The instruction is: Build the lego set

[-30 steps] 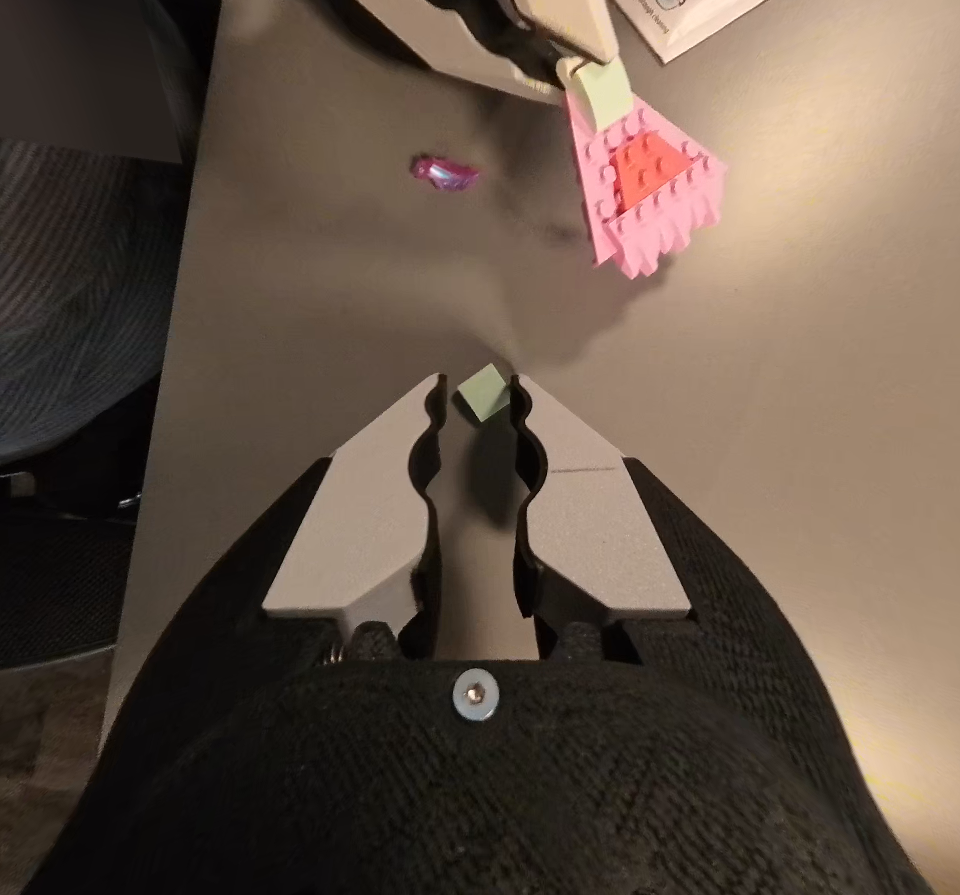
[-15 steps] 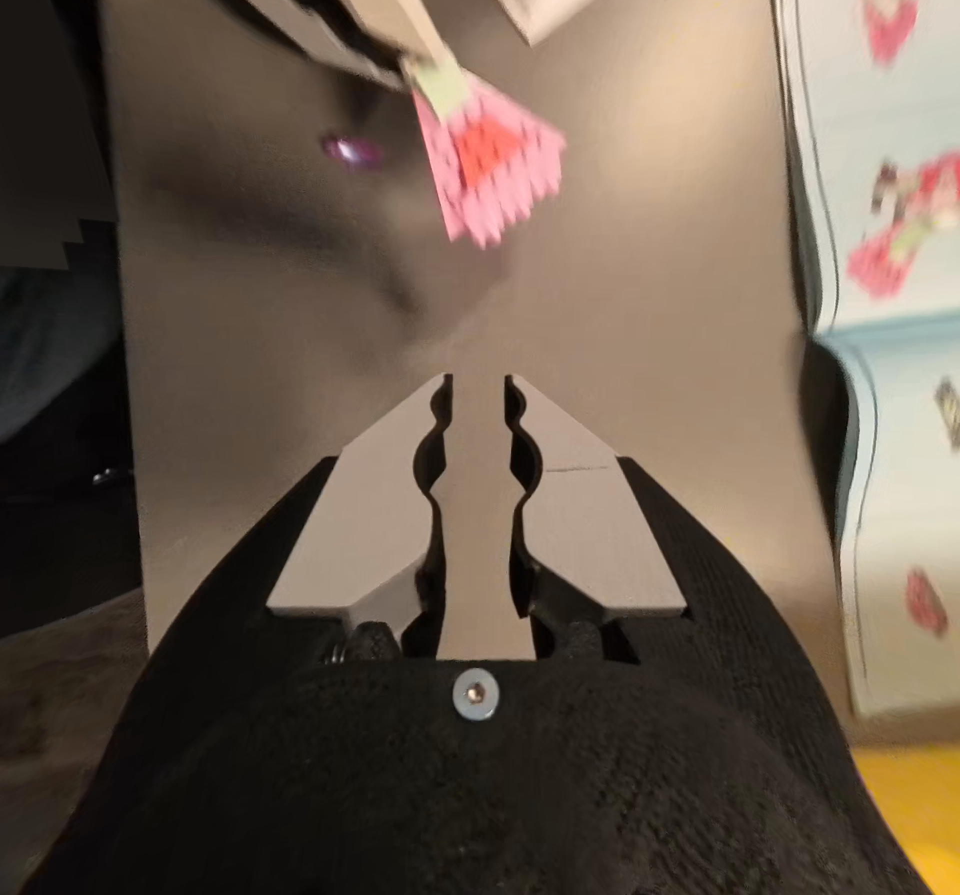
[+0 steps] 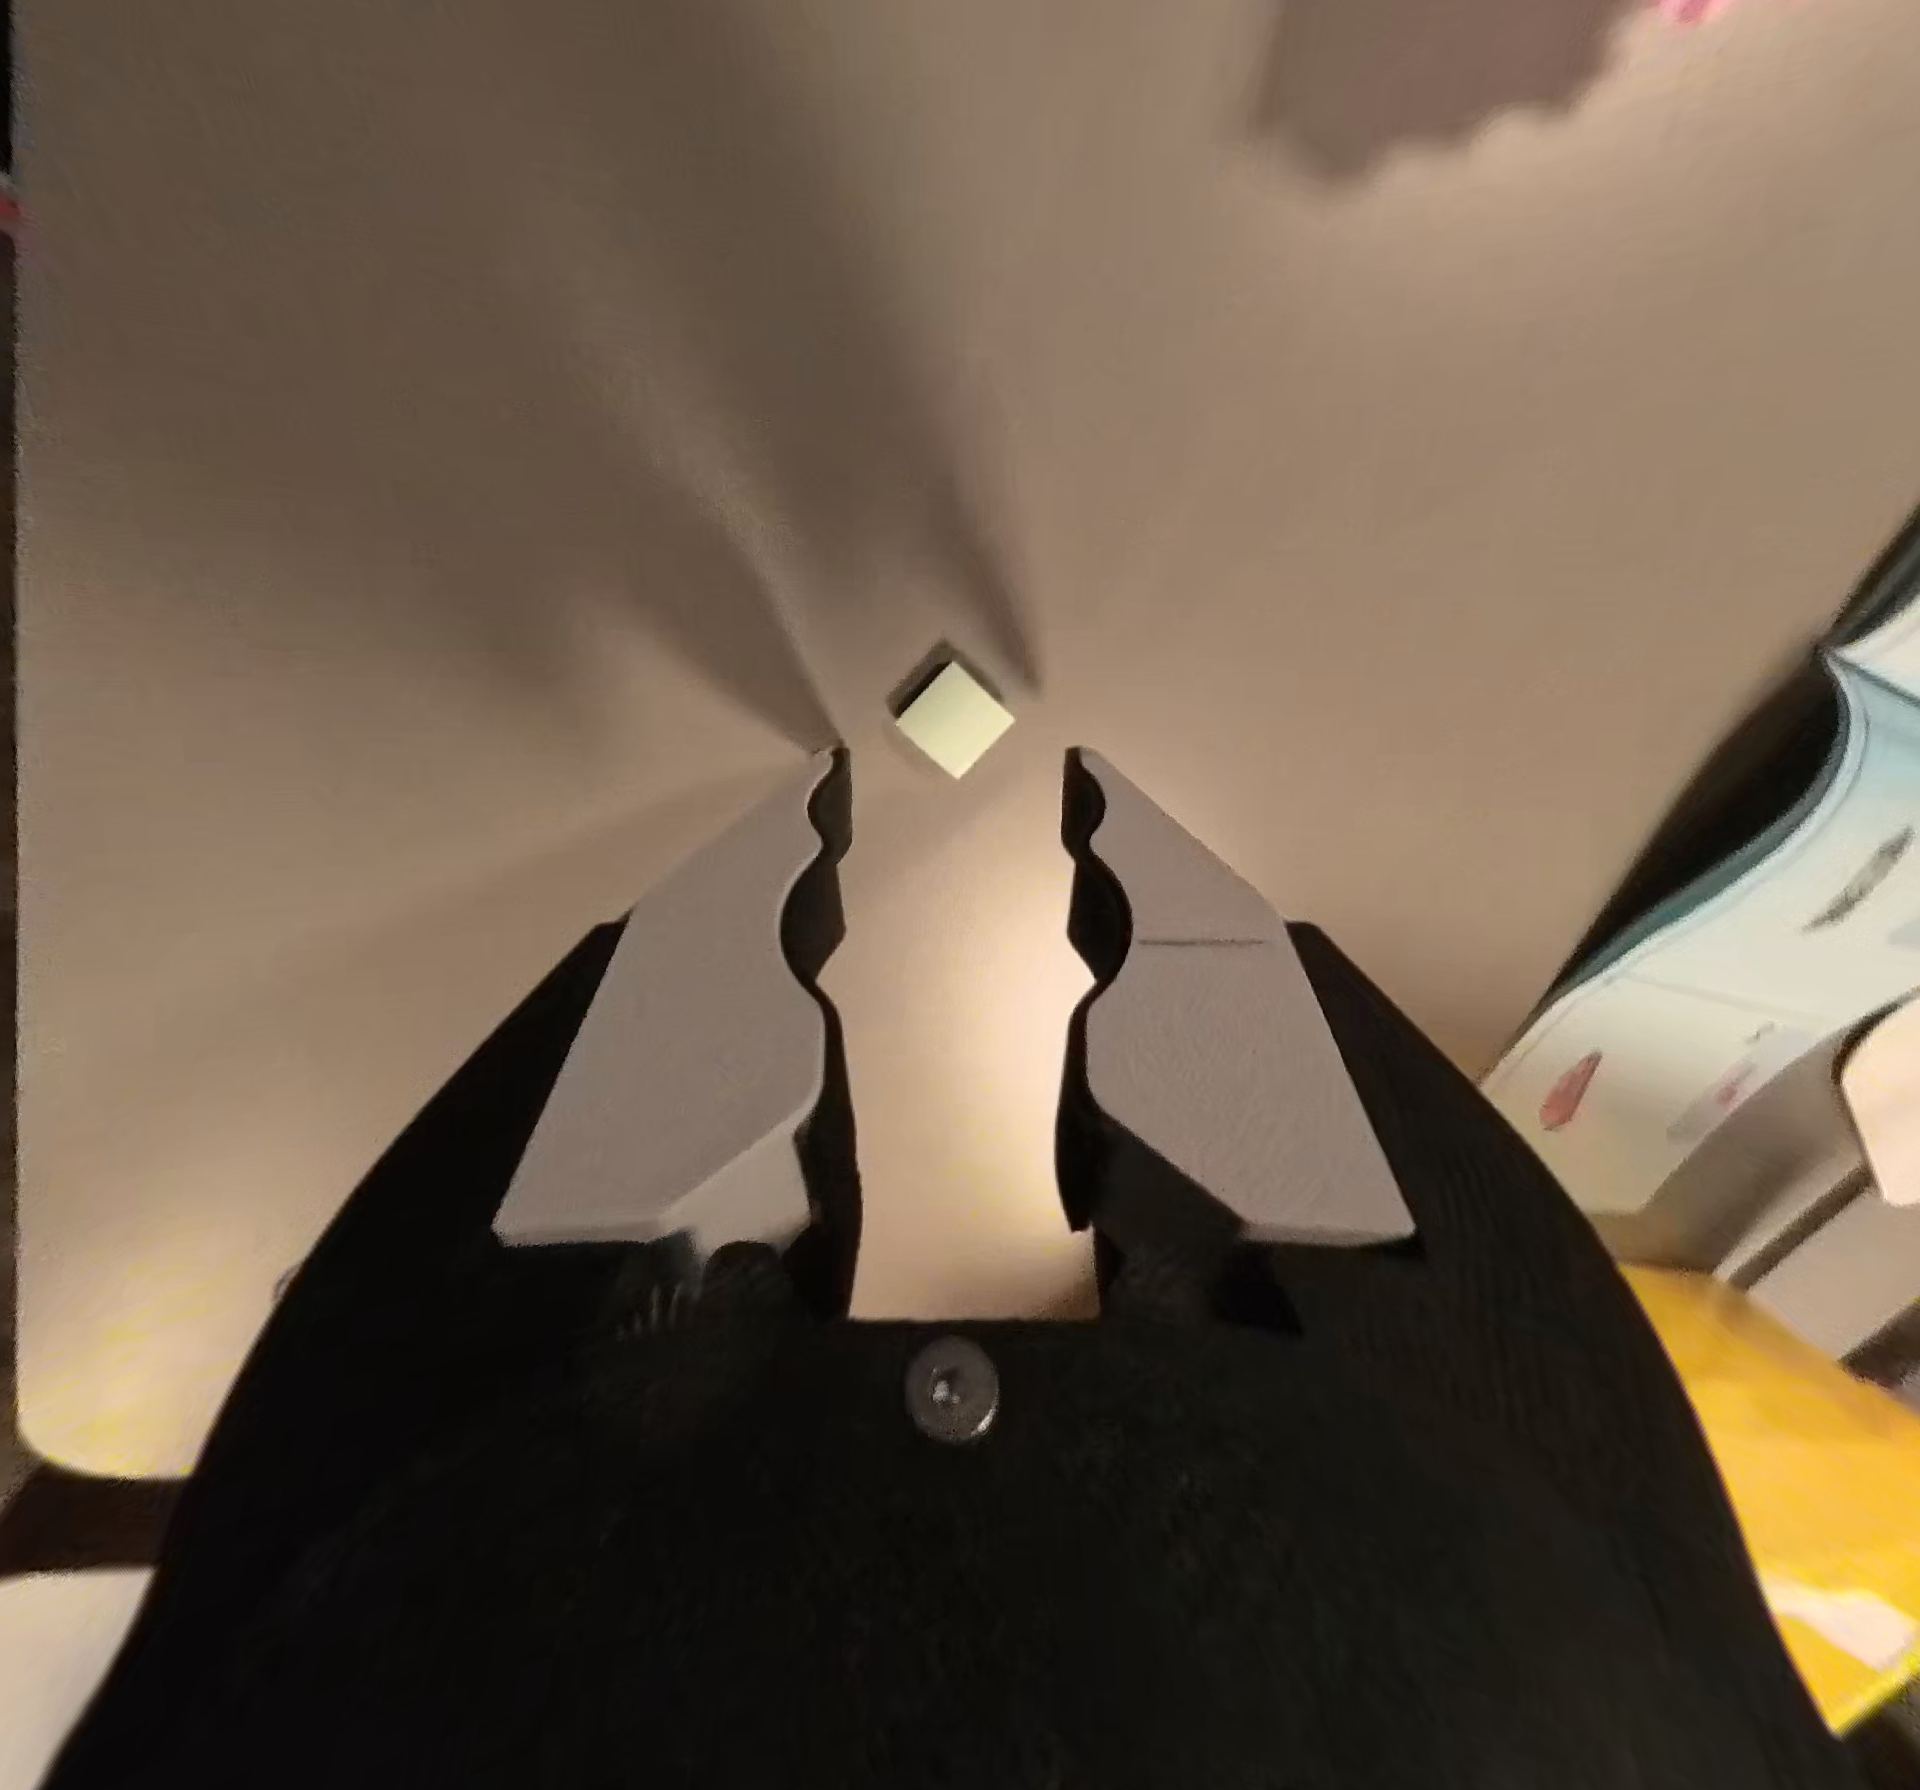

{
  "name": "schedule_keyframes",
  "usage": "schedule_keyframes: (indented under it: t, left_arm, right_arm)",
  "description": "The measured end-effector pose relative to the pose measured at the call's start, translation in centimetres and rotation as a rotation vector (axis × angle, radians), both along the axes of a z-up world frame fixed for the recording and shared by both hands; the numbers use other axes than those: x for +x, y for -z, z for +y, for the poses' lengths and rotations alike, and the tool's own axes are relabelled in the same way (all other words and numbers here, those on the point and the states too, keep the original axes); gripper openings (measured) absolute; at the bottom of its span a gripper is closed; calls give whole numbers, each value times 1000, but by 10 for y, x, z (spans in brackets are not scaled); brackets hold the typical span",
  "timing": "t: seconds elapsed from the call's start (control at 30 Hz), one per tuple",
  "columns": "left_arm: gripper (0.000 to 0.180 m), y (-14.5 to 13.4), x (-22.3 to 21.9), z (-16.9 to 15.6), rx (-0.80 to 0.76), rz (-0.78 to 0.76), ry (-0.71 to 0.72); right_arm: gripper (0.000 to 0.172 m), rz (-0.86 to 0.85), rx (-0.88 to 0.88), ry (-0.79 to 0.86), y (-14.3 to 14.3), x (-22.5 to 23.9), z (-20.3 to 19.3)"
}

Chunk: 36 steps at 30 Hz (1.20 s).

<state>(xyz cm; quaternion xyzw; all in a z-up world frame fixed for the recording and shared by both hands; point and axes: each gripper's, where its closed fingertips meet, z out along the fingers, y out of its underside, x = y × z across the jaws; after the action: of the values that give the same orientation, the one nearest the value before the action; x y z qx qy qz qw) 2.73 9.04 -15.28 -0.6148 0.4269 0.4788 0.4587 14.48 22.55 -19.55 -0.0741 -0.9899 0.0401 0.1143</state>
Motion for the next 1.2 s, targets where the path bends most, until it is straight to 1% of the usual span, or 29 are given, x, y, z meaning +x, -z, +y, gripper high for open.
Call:
schedule_keyframes:
  t: [0.2,0.3,0.33,0.37,0.5,0.6,0.8,0.87,0.97,1.13,1.2]
  left_arm:
    - [8,2,-1,0,-13,7,-6]
    - [8,2,-1,0,-13,5,-3]
    - [8,2,-1,0,-13,4,-2]
    - [8,2,-1,0,-12,3,-1]
    - [8,2,-1,0,-12,1,2]
    - [8,1,0,0,-6,4,6]
    - [8,2,2,1,-11,17,12]
    - [8,2,2,1,-13,18,14]
    - [8,3,2,1,-14,15,16]
    - [8,3,2,2,-16,12,16]
    - [8,3,2,2,-17,11,16]
  right_arm:
    - [28,-125,28,-107,4,2,-7]
    - [24,-158,29,-102,5,3,-8]
    - [20,-179,25,-85,5,5,-8]
    - [19,-196,18,-56,6,6,-8]
    - [18,-268,-53,173,5,4,-10]
    - [17,-308,-98,297,4,3,-12]
    - [18,-321,-157,368,4,-1,-18]
    - [27,-327,-154,368,3,0,-19]
    - [33,-309,-170,335,-2,-1,-22]
    - [35,-286,-153,191,1,8,-23]
    - [31,-266,-142,159,3,8,-24]
